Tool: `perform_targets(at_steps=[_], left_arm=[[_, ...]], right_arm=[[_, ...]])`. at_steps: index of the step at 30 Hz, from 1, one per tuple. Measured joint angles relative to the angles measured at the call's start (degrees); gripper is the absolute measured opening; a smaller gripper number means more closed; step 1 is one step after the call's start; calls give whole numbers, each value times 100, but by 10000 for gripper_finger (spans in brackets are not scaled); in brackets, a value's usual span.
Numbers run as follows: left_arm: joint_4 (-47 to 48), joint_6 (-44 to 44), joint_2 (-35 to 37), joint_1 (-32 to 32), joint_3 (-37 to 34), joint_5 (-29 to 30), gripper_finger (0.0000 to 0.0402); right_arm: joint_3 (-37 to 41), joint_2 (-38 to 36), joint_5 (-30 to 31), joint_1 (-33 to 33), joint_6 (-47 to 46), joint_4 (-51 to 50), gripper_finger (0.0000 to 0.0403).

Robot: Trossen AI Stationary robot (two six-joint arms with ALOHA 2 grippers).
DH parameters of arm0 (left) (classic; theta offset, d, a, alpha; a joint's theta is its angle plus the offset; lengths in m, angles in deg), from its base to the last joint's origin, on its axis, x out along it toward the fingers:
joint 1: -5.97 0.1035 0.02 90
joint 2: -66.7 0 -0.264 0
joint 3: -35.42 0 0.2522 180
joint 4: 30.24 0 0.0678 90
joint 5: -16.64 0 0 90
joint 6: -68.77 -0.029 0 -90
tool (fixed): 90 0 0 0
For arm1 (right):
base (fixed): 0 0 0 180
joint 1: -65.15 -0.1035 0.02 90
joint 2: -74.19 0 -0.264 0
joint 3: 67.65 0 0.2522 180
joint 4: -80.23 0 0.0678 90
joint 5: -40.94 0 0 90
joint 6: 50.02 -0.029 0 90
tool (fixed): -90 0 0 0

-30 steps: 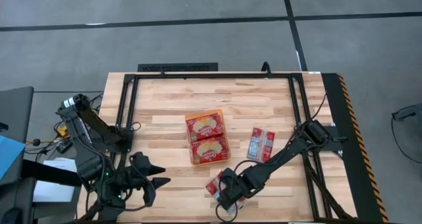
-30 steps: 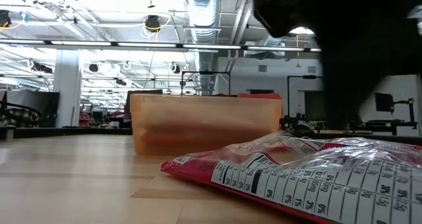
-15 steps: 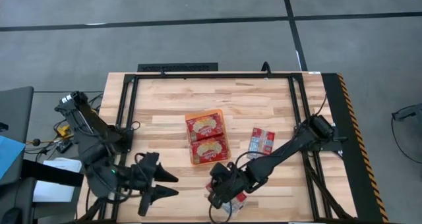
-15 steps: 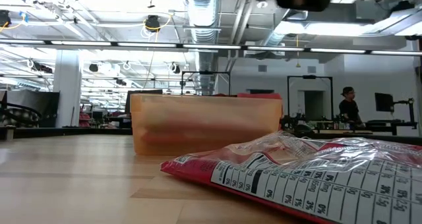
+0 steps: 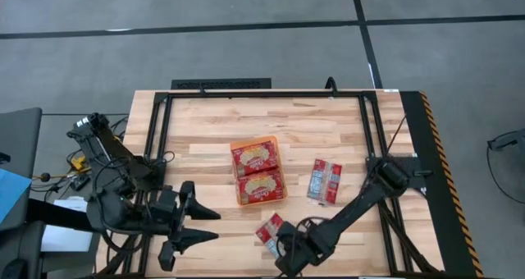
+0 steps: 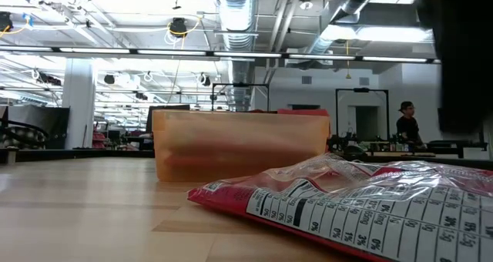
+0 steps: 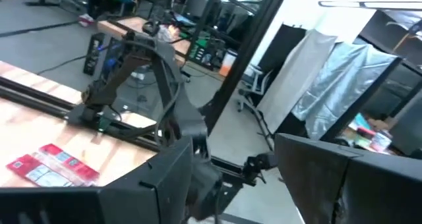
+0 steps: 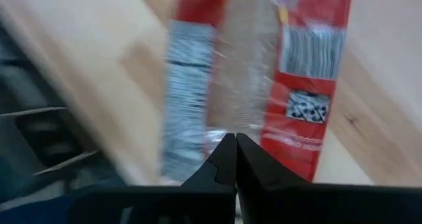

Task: Sort popcorn bags into baskets
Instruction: Put the red popcorn bag into the orange bin

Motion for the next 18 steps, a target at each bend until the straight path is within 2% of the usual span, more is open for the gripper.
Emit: perform_targets(at_steps=[4, 7, 11, 15, 18], left_arm=[[122, 291, 5, 20, 0, -388, 203], [819, 980, 130, 91, 0, -712, 203], [2540, 2341, 376, 122, 4, -689, 203], [4622, 3821, 395, -143, 0, -245, 203], [5830, 5376, 308, -386, -243, 100, 203]], right_arm=[[1, 504, -23, -30, -167, 234, 14], [-31, 646, -255, 73, -106, 869, 20], [-127, 804, -522, 350, 384, 1467, 30], [-291, 840, -694, 744, 1077, 1461, 24], [-410, 843, -680, 1031, 1456, 1438, 16]])
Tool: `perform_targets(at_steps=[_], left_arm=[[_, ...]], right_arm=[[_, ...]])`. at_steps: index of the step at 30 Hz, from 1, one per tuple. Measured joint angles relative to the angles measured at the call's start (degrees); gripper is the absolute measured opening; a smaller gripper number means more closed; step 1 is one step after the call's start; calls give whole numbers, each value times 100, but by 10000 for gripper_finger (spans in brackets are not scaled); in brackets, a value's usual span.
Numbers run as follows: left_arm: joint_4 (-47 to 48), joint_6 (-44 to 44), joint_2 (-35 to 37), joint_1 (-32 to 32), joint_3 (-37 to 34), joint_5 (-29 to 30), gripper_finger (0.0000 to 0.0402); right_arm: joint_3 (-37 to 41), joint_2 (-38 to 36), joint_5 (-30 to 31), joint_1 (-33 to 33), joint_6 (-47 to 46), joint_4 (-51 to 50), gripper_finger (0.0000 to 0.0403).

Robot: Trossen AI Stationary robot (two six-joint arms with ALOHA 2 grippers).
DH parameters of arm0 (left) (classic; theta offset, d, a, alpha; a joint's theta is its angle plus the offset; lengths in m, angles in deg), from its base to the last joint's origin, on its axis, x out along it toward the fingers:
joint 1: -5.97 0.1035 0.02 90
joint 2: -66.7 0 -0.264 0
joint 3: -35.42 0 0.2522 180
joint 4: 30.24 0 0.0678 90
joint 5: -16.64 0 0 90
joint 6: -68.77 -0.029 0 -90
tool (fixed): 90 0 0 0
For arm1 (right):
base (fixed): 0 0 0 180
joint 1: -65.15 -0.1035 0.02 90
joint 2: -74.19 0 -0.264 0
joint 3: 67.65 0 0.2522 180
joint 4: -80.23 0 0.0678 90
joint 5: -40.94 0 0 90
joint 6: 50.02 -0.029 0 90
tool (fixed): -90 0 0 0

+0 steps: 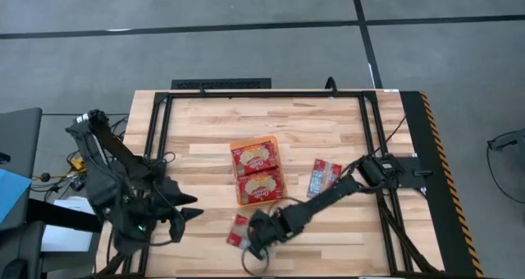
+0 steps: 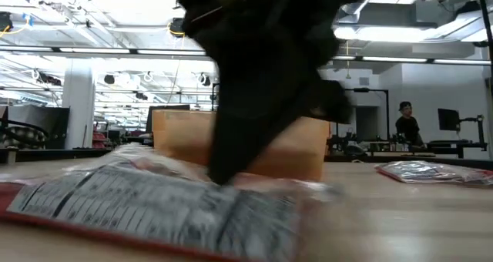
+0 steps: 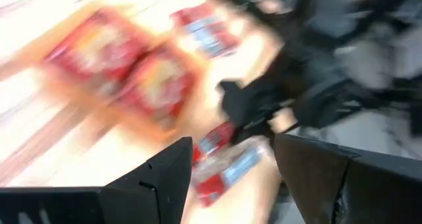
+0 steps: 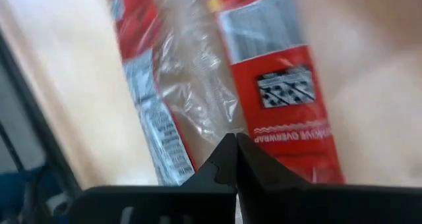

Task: Sort popcorn bags into baskets
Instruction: Put the red popcorn bag into the orange bin

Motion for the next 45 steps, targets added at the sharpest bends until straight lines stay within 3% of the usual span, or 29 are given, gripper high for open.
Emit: perform_targets(at_steps=[5, 10, 15, 18, 22, 30, 34, 45], left_arm=[[-210, 1691, -15, -270, -1246, 30, 203], [-1397, 2041, -11, -303, -2550, -237, 203], [-2830, 995, -6, -42, -3447, -634, 203], [-3490, 176, -2, 328, -3763, -1042, 203], [-4394, -1224, -3, 952, -4025, -2003, 203], [-4170, -2621, -12, 2049, -4027, -2606, 203], [-4434, -3421, -150, 2461, -4032, -3231, 203], [-5762, -4114, -1516, 2829, -4032, -4880, 203]], right_arm=[[-66, -5, -9, 207, 256, 173, 18], [-164, -455, 662, -42, 66, 83, 20], [-211, -572, 1520, -379, -595, -202, 10], [-217, -399, 1553, -513, -884, -202, 12], [-207, -102, 1461, -593, -1003, -233, 21], [-157, 42, 1375, -441, -959, -419, 12], [-181, 5, 1286, -342, -909, -331, 18], [-153, 9, 1307, -289, -618, -451, 12]])
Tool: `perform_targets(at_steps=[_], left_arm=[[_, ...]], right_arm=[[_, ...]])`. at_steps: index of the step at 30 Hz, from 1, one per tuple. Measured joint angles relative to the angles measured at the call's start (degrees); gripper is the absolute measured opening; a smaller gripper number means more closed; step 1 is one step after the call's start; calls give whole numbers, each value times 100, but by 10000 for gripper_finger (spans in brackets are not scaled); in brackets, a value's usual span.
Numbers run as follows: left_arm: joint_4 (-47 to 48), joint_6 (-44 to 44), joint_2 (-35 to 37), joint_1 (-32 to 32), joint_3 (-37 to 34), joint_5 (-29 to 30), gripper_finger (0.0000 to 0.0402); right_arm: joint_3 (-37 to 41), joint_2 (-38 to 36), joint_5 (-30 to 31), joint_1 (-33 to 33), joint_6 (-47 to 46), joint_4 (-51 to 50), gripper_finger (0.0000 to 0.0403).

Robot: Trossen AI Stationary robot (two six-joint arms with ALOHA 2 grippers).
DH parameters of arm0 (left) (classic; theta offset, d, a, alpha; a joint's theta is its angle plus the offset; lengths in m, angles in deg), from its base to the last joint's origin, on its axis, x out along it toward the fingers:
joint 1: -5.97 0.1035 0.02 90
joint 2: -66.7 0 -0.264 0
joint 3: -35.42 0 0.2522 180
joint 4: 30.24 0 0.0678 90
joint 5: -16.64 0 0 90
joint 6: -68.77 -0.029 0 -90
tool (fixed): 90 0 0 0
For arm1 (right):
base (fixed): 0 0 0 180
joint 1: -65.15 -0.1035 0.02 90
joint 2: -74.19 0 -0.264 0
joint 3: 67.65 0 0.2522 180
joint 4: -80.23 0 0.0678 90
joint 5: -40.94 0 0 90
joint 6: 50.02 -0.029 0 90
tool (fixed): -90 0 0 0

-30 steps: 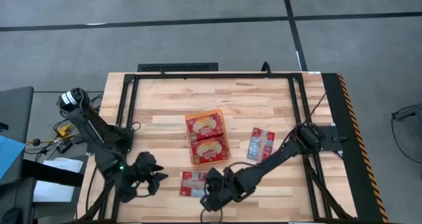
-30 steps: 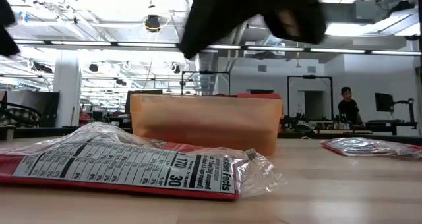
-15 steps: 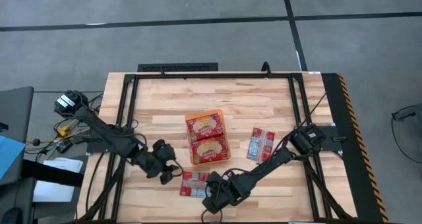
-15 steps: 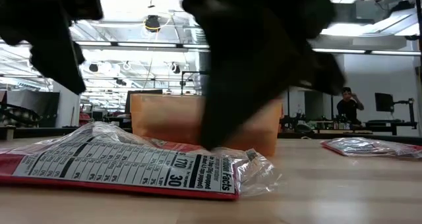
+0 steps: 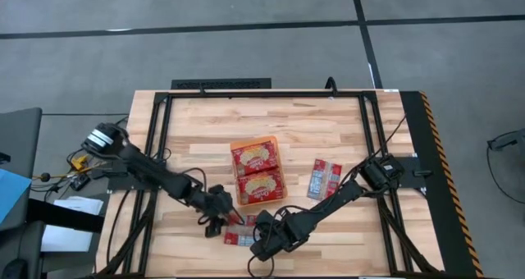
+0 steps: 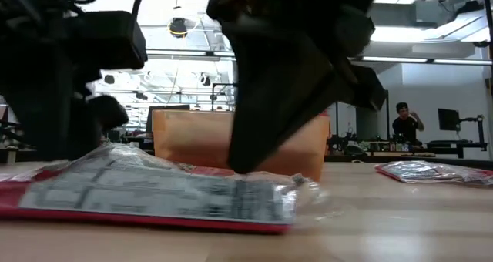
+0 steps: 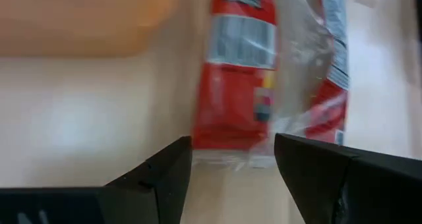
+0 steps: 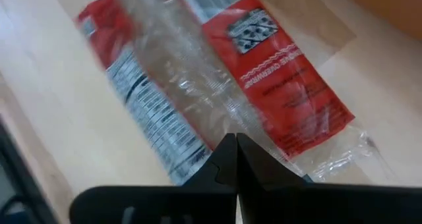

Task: Sort popcorn bags into baskets
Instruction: Put the red popcorn bag into the orange bin

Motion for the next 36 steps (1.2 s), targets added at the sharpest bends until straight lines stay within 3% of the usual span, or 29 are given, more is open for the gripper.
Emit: perform_targets(at_steps=[8, 15, 22, 28, 32, 36], left_arm=[[-1112, 252, -915, 2, 13, -671, 203], [-2399, 679, -1288, 2, 4, -1390, 203], [-2737, 892, -1314, 26, -13, -1530, 203], [-2814, 854, -1317, 33, -15, -1836, 199], [-2862, 890, -1319, 20, -15, -1897, 163], [-2795, 843, -1319, -4, -11, -1888, 94]], right_arm=[[257, -7, -22, 31, 44, 126, 25], [285, 283, -312, 62, 232, 498, 16], [288, 393, -459, 168, 359, 906, 29], [299, 419, -396, 303, 606, 1141, 17], [303, 424, -316, 368, 716, 1215, 21], [303, 421, -240, 471, 737, 1337, 31]])
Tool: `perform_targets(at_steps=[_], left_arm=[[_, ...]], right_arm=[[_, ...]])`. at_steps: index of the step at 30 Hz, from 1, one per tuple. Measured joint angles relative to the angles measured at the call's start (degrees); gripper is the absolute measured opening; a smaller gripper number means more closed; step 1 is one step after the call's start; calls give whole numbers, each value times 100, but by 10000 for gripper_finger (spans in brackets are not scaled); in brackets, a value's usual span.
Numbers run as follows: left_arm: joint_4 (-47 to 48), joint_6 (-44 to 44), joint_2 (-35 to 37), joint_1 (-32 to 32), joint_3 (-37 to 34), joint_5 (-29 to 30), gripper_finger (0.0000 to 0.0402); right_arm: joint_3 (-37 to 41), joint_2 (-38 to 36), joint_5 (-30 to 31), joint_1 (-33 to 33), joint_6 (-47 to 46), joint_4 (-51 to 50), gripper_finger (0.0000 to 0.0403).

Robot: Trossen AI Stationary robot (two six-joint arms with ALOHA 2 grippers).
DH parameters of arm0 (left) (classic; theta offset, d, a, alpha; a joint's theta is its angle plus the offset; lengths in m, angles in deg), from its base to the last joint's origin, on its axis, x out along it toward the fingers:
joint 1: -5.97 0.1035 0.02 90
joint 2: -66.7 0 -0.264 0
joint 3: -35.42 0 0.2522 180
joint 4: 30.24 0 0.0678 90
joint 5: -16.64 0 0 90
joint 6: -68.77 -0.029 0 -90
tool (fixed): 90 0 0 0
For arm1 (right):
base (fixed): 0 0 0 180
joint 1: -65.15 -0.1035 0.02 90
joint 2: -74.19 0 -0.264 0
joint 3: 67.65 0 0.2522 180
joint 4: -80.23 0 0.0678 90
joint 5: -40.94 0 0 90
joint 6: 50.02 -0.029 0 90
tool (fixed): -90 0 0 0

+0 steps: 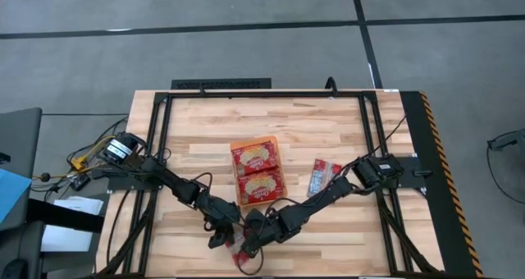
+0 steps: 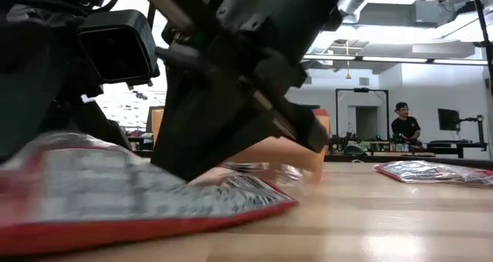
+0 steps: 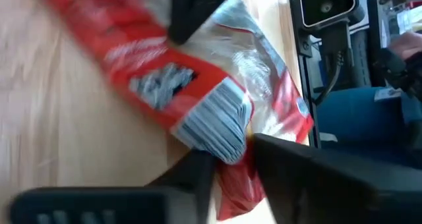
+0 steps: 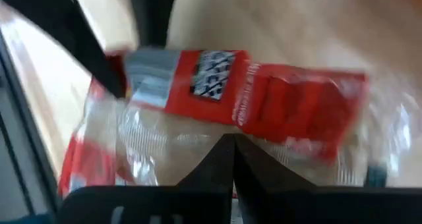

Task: Sort popcorn bags into baskets
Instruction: Put the red popcorn bag into the orange bin

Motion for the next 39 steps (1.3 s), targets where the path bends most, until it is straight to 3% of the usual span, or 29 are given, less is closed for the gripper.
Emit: perform_targets(at_steps=[3, 5, 12, 17, 22, 25, 28, 33, 39], left_arm=[[-1, 135, 0, 1, 8, 22, 31], [-18, 297, 0, 3, 14, 47, 11], [-405, 1307, 64, -65, 18, -508, 4], [-511, 1688, 475, -125, 116, -440, 1], [-337, 1732, 1239, -157, 245, -456, 0], [625, 1416, 1939, 40, 360, -430, 0], [2240, 761, 2597, 369, 630, -380, 0], [4658, -681, 3244, 1102, 1309, 250, 0], [5476, -2269, 3157, 2065, 1753, 83, 0]], right_arm=[[9, -87, 94, 14, 56, 18, 27], [25, -205, 102, 14, 151, -97, 20], [30, -1322, 404, -192, 167, -1274, 16], [26, -2212, 1245, -683, -475, -2348, 31], [13, -2727, 2079, -1266, -1385, -3462, 19], [15, -2790, 2131, -1543, -1864, -4052, 11], [15, -2776, 2133, -1784, -2259, -4574, 14], [26, -2606, 2069, -1951, -2721, -5142, 35], [26, -2578, 2081, -1850, -2459, -5407, 32]])
